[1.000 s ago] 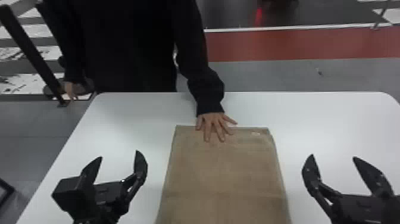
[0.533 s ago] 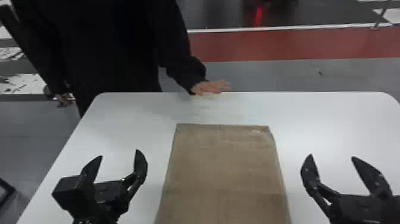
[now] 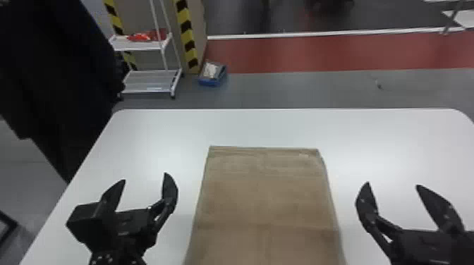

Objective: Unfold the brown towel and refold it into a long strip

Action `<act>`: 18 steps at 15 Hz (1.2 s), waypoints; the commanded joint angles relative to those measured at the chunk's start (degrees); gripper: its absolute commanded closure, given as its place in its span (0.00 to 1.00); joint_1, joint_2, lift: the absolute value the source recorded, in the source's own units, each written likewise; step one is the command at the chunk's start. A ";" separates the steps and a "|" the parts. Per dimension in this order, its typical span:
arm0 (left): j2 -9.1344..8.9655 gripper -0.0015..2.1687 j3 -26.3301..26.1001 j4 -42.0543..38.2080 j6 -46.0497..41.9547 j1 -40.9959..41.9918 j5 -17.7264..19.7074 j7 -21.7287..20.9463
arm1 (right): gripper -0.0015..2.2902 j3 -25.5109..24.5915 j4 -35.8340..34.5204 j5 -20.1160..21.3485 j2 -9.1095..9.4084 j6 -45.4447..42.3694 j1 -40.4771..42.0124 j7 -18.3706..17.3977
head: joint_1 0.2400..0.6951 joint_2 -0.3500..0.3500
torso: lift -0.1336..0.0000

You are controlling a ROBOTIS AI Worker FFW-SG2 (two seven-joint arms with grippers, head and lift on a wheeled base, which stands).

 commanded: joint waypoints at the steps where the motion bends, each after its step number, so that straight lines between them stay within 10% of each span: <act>1: -0.02 0.04 -0.45 -0.13 0.13 -1.34 -0.21 -0.19 | 0.06 0.00 0.01 0.06 0.00 0.14 0.00 0.00 | 1.00 0.64 | 0.08; 18: -0.28 0.06 -1.68 17.18 20.88 -25.34 -0.29 -22.69 | 0.06 1.14 2.82 -0.47 -0.70 0.85 -2.55 -0.09 | 1.00 0.50 | 0.08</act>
